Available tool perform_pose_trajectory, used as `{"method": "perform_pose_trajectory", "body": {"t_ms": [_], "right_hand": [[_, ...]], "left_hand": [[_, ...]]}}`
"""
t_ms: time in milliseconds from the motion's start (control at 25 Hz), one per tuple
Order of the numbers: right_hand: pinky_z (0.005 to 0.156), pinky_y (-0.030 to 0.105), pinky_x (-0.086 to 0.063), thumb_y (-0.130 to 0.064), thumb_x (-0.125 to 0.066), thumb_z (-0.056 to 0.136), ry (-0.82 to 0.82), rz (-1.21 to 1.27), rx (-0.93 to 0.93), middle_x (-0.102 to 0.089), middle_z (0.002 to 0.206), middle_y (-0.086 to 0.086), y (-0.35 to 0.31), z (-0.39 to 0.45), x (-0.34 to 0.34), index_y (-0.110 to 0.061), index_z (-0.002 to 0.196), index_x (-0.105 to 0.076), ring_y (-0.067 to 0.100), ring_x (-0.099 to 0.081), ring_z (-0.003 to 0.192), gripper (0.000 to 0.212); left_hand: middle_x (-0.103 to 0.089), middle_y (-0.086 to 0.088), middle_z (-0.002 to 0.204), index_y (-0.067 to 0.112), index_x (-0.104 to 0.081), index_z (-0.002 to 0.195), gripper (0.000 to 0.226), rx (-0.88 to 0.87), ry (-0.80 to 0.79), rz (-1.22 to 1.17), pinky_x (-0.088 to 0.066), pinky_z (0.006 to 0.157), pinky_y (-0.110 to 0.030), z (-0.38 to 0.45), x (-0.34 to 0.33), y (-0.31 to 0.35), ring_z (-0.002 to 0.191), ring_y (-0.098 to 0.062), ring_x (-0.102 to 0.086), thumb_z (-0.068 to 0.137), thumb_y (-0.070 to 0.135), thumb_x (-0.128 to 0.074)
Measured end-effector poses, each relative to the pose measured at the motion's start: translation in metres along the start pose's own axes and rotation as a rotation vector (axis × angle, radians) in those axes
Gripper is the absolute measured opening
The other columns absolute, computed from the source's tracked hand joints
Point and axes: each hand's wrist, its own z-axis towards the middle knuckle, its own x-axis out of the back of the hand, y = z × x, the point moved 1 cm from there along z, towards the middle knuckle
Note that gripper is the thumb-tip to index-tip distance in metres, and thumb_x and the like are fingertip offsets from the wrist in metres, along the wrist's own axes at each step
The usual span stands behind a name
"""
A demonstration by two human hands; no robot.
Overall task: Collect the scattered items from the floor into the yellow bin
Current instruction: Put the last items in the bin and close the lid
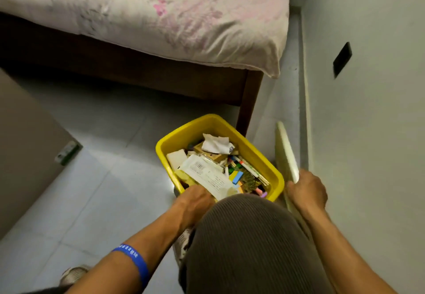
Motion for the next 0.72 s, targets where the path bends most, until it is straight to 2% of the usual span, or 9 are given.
{"method": "perform_pose_trajectory", "body": {"t_ms": [80, 200, 280, 360, 440, 520, 560, 640, 720], "right_hand": [[0.065, 0.031, -0.043, -0.021, -0.063, 0.082, -0.019, -0.02, 0.221, -0.07, 0.095, 0.015, -0.032, -0.012, -0.003, -0.019, 0.104, -0.067, 0.036, -0.064, 0.085, 0.022], [0.063, 0.033, -0.047, -0.022, -0.062, 0.082, -0.011, -0.027, 0.471, -0.069, 0.086, 0.007, -0.087, -0.011, 0.018, -0.022, 0.099, -0.066, 0.026, -0.059, 0.072, 0.018], [0.062, 0.034, -0.045, -0.023, -0.064, 0.083, 0.019, -0.095, 0.702, -0.066, 0.084, 0.003, -0.132, -0.009, 0.041, -0.024, 0.095, -0.064, 0.021, -0.057, 0.071, 0.012], [0.063, 0.036, -0.047, -0.023, -0.067, 0.085, 0.031, -0.177, 0.934, -0.066, 0.087, 0.001, -0.18, -0.012, 0.066, -0.024, 0.097, -0.064, 0.021, -0.058, 0.077, 0.013], [0.063, 0.036, -0.049, -0.025, -0.067, 0.087, 0.04, -0.273, 1.109, -0.066, 0.089, 0.002, -0.226, -0.021, 0.093, -0.023, 0.104, -0.065, 0.022, -0.059, 0.077, 0.017], [0.055, 0.028, -0.043, -0.027, -0.068, 0.088, 0.078, -0.336, 1.244, -0.066, 0.083, 0.002, -0.268, -0.034, 0.118, -0.023, 0.105, -0.063, 0.018, -0.056, 0.067, 0.017], [0.053, 0.026, -0.041, -0.026, -0.068, 0.088, 0.085, -0.363, 1.309, -0.065, 0.081, 0.001, -0.286, -0.042, 0.129, -0.023, 0.104, -0.063, 0.015, -0.054, 0.063, 0.017], [0.057, 0.028, -0.047, -0.024, -0.07, 0.088, 0.084, -0.414, 1.402, -0.067, 0.084, 0.001, -0.319, -0.062, 0.138, -0.024, 0.106, -0.064, 0.015, -0.057, 0.065, 0.019], [0.067, 0.036, -0.054, -0.024, -0.071, 0.088, 0.064, -0.417, 1.413, -0.07, 0.097, 0.003, -0.347, -0.08, 0.131, -0.024, 0.114, -0.064, 0.02, -0.063, 0.077, 0.027]], "left_hand": [[-0.059, -0.013, 0.133, 0.009, -0.06, 0.127, 0.033, 0.148, -0.047, -0.019, -0.051, 0.095, -0.04, -0.019, -0.006, -0.015, 0.12, -0.03, -0.057, 0.099, 0.022, -0.049], [-0.065, -0.009, 0.121, 0.015, -0.064, 0.121, 0.029, 0.365, -0.052, -0.118, -0.05, 0.087, -0.034, -0.039, -0.011, -0.035, 0.111, -0.027, -0.061, 0.096, 0.028, -0.055], [-0.065, -0.008, 0.121, 0.015, -0.063, 0.12, 0.029, 0.466, -0.009, -0.207, -0.049, 0.089, -0.035, -0.048, -0.008, -0.047, 0.112, -0.027, -0.06, 0.096, 0.028, -0.057], [-0.06, -0.01, 0.128, 0.014, -0.06, 0.127, 0.045, 0.484, -0.068, -0.314, -0.046, 0.096, -0.038, -0.054, -0.007, -0.061, 0.119, -0.03, -0.055, 0.089, 0.037, -0.066], [-0.048, -0.014, 0.143, 0.014, -0.048, 0.141, 0.06, 0.478, -0.103, -0.472, -0.038, 0.108, -0.04, -0.067, -0.001, -0.07, 0.132, -0.033, -0.045, 0.089, 0.038, -0.067], [-0.038, -0.014, 0.151, 0.014, -0.039, 0.146, 0.061, 0.517, -0.041, -0.63, -0.03, 0.113, -0.04, -0.081, 0.006, -0.078, 0.138, -0.033, -0.036, 0.093, 0.033, -0.062], [-0.039, -0.014, 0.15, 0.015, -0.042, 0.144, 0.06, 0.512, -0.015, -0.68, -0.032, 0.111, -0.041, -0.087, 0.009, -0.08, 0.136, -0.034, -0.038, 0.092, 0.034, -0.063], [-0.042, -0.013, 0.148, 0.016, -0.046, 0.14, 0.056, 0.495, -0.004, -0.707, -0.035, 0.108, -0.041, -0.107, 0.012, -0.079, 0.133, -0.034, -0.041, 0.09, 0.033, -0.064], [-0.042, -0.013, 0.148, 0.016, -0.046, 0.14, 0.055, 0.535, -0.006, -0.734, -0.037, 0.108, -0.041, -0.128, 0.007, -0.078, 0.133, -0.034, -0.041, 0.09, 0.029, -0.064]]}}
